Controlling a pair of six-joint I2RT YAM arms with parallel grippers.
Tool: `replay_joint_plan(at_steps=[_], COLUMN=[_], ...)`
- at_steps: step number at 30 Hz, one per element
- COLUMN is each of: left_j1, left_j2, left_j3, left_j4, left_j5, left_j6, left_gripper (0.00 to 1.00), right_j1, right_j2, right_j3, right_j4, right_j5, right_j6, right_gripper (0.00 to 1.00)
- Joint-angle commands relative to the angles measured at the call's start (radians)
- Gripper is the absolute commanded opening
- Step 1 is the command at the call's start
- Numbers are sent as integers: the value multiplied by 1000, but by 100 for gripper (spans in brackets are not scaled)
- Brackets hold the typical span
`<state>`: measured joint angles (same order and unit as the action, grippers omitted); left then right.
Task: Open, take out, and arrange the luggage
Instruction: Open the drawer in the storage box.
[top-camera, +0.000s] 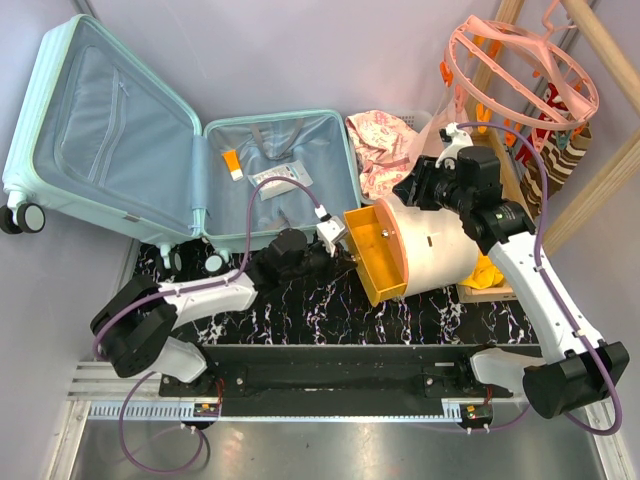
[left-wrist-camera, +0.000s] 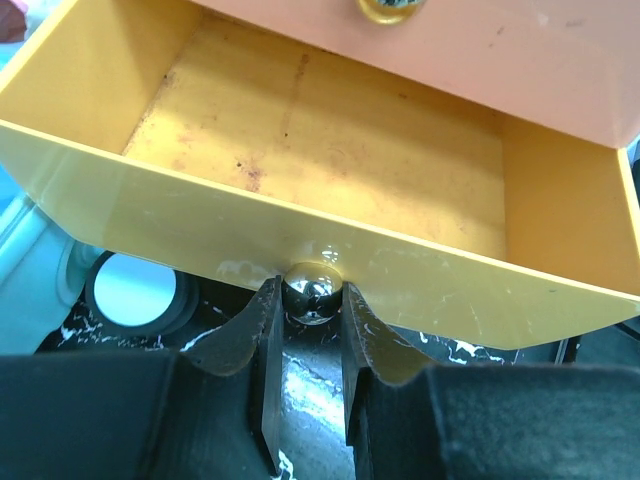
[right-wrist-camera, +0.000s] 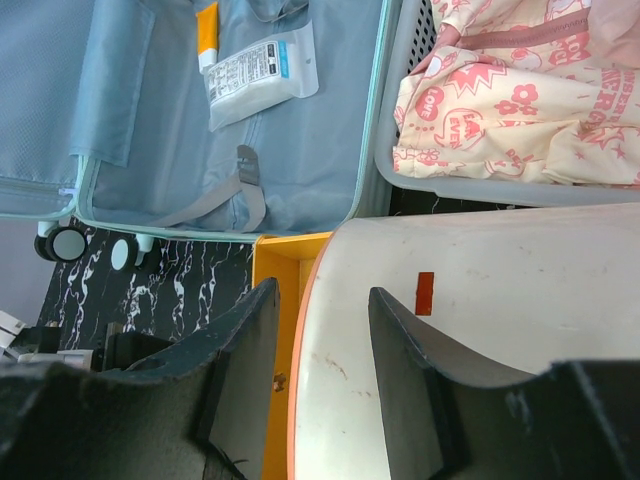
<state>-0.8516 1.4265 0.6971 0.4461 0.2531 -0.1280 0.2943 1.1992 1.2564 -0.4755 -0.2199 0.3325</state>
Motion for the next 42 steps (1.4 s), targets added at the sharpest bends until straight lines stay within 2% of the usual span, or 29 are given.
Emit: replay_joint_plan(at_steps=[1, 30, 32, 33, 34, 37, 38, 42], left_j1=[-1, -1, -1, -1, -1, 0, -1, -1], left_j2=[-64, -166, -169, -172, -185, -215, -244, -340], left_j3=[-19, -84, -77, -76, -77, -87, -88, -111], left_j4=[59, -13, -33, -37, -38, -44, -52, -76], left_j5=[-48, -114, -127, -132, -132, -138, -138, -158], left_j6=[16, 25, 27, 27, 28, 40, 47, 74], left_gripper=[0, 0, 26, 31, 42, 57, 68, 89], right_j1=[2, 2, 3, 2, 2, 2, 2, 2], right_j2=[0, 14, 13, 11, 10, -1, -3, -10], right_j3=[-3, -5, -5, -5, -5, -6, -8, -8], right_j4=[35, 35, 35, 34, 34, 32, 29, 29], right_j5=[21, 25, 22, 22, 21, 24, 25, 27], right_j6=[-12, -7, -9, -7, -9, -9, -9, -9], right_gripper=[50, 50, 50, 50, 50, 50, 50, 50])
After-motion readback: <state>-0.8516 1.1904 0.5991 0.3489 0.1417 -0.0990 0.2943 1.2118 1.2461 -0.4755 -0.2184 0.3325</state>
